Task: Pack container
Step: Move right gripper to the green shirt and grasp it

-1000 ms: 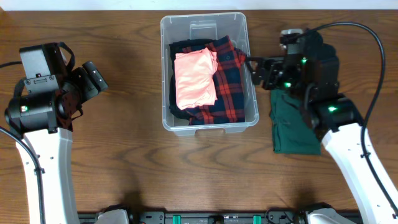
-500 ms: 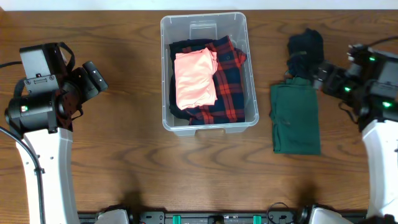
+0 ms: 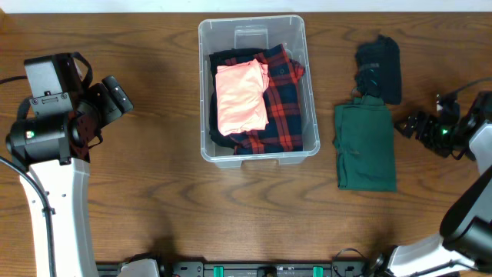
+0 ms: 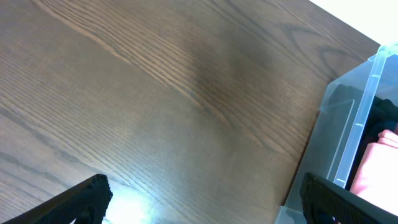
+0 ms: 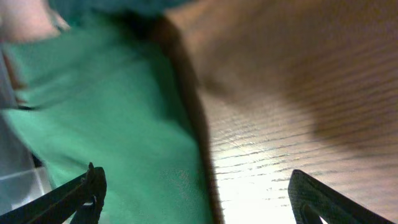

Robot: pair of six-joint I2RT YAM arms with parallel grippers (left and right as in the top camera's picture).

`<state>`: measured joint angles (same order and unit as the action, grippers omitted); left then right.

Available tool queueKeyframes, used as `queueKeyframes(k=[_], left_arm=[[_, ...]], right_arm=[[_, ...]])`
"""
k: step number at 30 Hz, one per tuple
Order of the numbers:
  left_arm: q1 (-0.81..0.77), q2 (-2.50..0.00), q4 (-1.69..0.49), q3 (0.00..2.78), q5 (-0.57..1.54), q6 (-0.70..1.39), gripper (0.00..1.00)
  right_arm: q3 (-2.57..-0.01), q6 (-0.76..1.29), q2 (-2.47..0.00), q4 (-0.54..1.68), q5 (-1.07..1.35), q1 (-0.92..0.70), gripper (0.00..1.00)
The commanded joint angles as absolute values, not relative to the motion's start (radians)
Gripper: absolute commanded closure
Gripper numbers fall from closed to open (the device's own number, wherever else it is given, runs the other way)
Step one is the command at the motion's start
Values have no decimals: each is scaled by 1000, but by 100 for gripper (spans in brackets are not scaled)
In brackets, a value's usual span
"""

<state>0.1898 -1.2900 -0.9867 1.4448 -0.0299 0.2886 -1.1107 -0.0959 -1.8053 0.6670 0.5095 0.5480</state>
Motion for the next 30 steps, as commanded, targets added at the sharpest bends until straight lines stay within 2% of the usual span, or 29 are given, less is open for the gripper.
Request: queueKeyframes(k=[1,16,20,23,30], left_arm=[[195,-1295,-987,1441,-35,294,2],[195,-1295,-987,1441,-35,294,2],[195,-1295,-987,1441,-35,294,2],[195,-1295,-987,1441,-35,294,2],[195,-1295,-987,1441,-35,294,2]], right_arm=[[-1113,-162,-1881,684,584,555,11],[-1110,-189,-2039,720,629,404,17],[-1111,-188,-2039,724,629,396,34],[-1111,-188,-2035,729,629,403,60],[-1111,-189,-1937,744,733,427,85]])
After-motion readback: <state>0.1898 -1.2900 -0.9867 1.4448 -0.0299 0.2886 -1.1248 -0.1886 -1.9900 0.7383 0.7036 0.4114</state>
